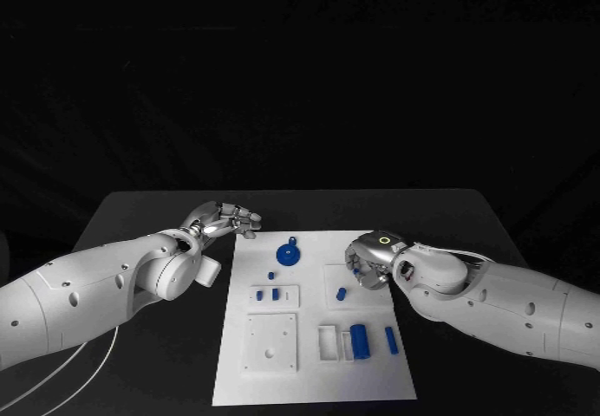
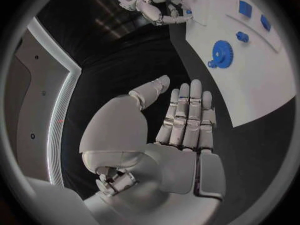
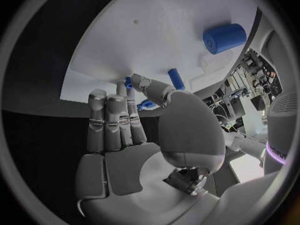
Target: Assemble the parts on the task board
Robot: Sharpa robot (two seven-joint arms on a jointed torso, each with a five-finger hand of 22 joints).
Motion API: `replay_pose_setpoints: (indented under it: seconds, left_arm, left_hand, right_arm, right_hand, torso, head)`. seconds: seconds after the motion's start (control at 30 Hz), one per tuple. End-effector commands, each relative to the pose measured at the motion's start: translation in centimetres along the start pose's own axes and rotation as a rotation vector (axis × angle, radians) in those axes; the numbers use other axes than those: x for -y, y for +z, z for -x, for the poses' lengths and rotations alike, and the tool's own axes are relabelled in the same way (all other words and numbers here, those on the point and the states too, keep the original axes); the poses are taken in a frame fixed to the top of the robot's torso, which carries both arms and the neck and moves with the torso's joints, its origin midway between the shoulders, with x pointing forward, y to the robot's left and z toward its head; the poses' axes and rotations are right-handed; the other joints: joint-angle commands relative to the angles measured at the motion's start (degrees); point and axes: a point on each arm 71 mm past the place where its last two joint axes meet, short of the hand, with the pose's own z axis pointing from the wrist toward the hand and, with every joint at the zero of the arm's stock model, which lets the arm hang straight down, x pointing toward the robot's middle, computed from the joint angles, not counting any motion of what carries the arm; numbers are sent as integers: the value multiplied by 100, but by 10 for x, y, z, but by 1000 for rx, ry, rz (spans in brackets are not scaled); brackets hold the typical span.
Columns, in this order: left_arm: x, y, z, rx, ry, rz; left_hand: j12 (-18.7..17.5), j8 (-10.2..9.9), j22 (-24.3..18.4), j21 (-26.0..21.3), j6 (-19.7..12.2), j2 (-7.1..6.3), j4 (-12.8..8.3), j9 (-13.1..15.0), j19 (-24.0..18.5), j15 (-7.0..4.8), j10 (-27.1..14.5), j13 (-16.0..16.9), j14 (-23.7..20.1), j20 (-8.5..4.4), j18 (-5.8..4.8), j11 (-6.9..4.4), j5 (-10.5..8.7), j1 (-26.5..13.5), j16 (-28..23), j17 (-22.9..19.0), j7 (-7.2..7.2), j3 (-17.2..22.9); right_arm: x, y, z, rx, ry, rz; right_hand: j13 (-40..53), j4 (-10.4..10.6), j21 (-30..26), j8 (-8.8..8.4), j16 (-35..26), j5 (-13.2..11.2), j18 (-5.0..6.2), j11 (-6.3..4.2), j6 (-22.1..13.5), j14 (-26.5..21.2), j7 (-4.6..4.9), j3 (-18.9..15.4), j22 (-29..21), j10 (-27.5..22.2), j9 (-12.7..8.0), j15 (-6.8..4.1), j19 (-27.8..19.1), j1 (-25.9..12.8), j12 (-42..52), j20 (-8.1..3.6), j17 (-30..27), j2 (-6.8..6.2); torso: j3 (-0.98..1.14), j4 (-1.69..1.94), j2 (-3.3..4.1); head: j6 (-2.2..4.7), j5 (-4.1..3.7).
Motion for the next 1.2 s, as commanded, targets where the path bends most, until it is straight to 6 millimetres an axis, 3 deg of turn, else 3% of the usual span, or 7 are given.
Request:
replay_pose_setpoints:
  seconds: [0.03, 0.5, 1.2]
  left_arm:
    - [1, 0, -1, -15, -10, -2]
    - [1, 0, 0, -11, -9, 1]
    - [0, 0, 3, 2, -6, 1]
  left_hand:
    - [-22, 38, 6, 35, -35, 12, 2, -8, 34, 6, -51, -6, 51, 5, 6, 6, 3, 12, -23, 8, 2, -35]
    - [-25, 39, 12, 40, -41, 12, -3, -11, 59, 1, -56, -15, 61, -1, 13, 8, 2, 21, -35, 30, 3, -37]
    - [-25, 44, 21, 45, -45, 19, -5, -13, 97, -12, -58, -27, 99, -11, 23, 10, 8, 26, -40, 71, 3, -42]
  right_arm:
    - [-3, -2, -8, -18, -78, 5]
    - [-9, -3, -4, 60, -103, 14]
    - [-5, -7, 0, 114, -24, -9]
  right_hand:
    - [49, -44, 35, 24, 19, -17, 266, -5, 61, -7, -8, 22, 121, 329, 10, -54, 5, 22, 42, -27, -9, 38]
    - [366, -12, 134, 127, 40, -30, 266, -117, 329, 135, -122, 285, 107, 552, 92, -163, 136, 134, 170, -100, -45, -68]
    - [566, 117, 161, 199, 9, -29, 266, -178, 404, 251, -166, 405, 92, 668, 248, -222, 252, 93, 200, -167, -60, -148]
  torso:
    - [2, -2, 2]
    - [2, 0, 1]
    - [-1, 3, 1]
  head:
    - [-6, 0]
    - [-11, -20]
    - [12, -30]
